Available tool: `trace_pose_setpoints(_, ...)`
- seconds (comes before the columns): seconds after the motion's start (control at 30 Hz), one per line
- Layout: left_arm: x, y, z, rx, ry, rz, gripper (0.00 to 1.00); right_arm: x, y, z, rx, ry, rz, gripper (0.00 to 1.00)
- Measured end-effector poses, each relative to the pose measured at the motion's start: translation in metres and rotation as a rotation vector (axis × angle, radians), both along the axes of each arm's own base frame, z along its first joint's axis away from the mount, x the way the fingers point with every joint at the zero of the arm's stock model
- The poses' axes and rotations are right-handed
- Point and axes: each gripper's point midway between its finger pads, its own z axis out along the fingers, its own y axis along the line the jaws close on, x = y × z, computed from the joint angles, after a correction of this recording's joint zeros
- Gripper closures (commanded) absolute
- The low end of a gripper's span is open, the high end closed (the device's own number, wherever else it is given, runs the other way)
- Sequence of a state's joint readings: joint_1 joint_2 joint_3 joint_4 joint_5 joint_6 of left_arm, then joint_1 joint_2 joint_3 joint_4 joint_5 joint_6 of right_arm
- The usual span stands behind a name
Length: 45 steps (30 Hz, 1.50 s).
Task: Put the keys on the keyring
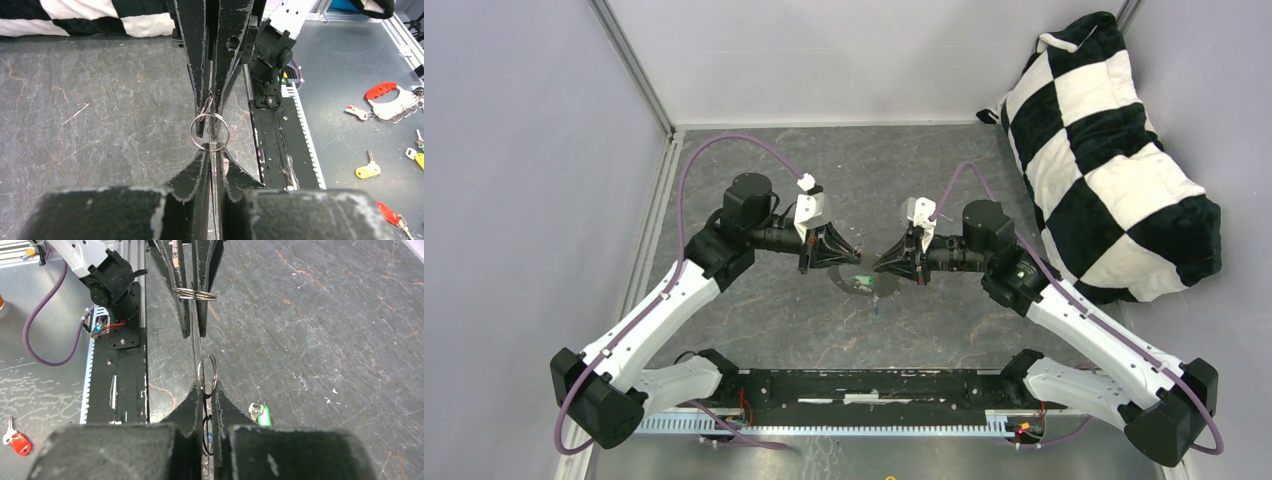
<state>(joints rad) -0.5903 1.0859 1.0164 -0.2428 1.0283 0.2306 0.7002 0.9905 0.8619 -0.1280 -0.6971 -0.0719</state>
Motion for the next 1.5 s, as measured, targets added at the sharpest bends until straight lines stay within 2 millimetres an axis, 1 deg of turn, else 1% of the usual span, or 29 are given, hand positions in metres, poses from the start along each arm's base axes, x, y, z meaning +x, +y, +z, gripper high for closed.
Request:
trace_pose_setpoints(0.1,0.000,0.000,0.001,-0.003,0.005,0.002,0.86,-0.001,0.000,0.000,0.011,-0.003,-0.002,0.99)
trace_pose_setpoints(0.13,0.000,0.000,0.001,-0.004,0.005,0.002,0.86,-0.001,0.000,0.001,0.014,-0.003,-0.003,0.97)
trace_pose_setpoints(0.17,0.000,0.000,0.002,-0.005,0.007,0.002,0.88,-0.001,0.000,0.001,0.017,-0.003,-0.003,0.93)
trace_pose_setpoints(0.2,0.000,-0.001,0.002,-0.006,0.009,0.004,0.94,-0.001,0.000,0.001,0.019,-0.004,-0.002,0.89)
trace_pose_setpoints(0.23,0.000,-0.001,0.002,-0.007,0.013,0.005,0.97,-0.001,0.000,0.001,0.021,-0.002,-0.002,0.83)
trace_pose_setpoints(0.33,0.000,-0.001,0.004,-0.012,0.018,0.007,0.98,-0.002,0.001,0.002,0.027,0.001,0.001,0.75)
trace_pose_setpoints(0.4,-0.001,-0.001,0.006,-0.016,0.013,0.001,0.98,-0.003,0.001,0.003,0.029,0.000,0.006,0.67)
trace_pose_setpoints(0.53,-0.010,0.002,0.006,-0.013,-0.002,-0.044,0.98,-0.006,-0.001,0.005,0.025,-0.015,0.011,0.56)
trace_pose_setpoints(0.6,-0.016,0.004,0.008,-0.007,-0.012,-0.079,0.98,-0.009,-0.003,0.011,0.021,-0.034,0.025,0.54)
trace_pose_setpoints(0.63,-0.018,0.004,0.010,-0.007,-0.018,-0.094,0.98,-0.011,-0.003,0.018,0.025,-0.052,0.039,0.52)
trace_pose_setpoints(0.73,-0.027,0.005,0.019,-0.022,-0.035,-0.148,0.98,-0.018,-0.004,0.038,0.042,-0.107,0.081,0.50)
trace_pose_setpoints(0.8,-0.032,0.006,0.021,-0.029,-0.032,-0.175,0.98,-0.023,-0.005,0.051,0.050,-0.147,0.113,0.50)
trace_pose_setpoints(0.9,-0.041,0.009,0.020,-0.031,-0.005,-0.217,0.98,-0.028,-0.006,0.073,0.066,-0.220,0.148,0.49)
trace_pose_setpoints(1.07,-0.058,0.014,0.019,-0.033,0.060,-0.284,0.98,-0.029,-0.004,0.117,0.121,-0.369,0.189,0.48)
trace_pose_setpoints(1.13,-0.060,0.014,0.019,-0.036,0.067,-0.297,0.98,-0.030,-0.003,0.126,0.131,-0.414,0.209,0.47)
trace_pose_setpoints(1.2,-0.063,0.015,0.020,-0.040,0.076,-0.312,0.98,-0.030,0.000,0.129,0.129,-0.457,0.242,0.47)
trace_pose_setpoints(1.27,-0.065,0.016,0.021,-0.043,0.080,-0.321,0.98,-0.029,0.004,0.126,0.118,-0.473,0.277,0.47)
trace_pose_setpoints(1.4,-0.068,0.016,0.022,-0.048,0.089,-0.337,0.98,-0.025,0.017,0.112,0.101,-0.449,0.364,0.49)
trace_pose_setpoints(1.5,-0.068,0.016,0.021,-0.049,0.094,-0.343,0.98,-0.028,0.023,0.104,0.108,-0.415,0.420,0.49)
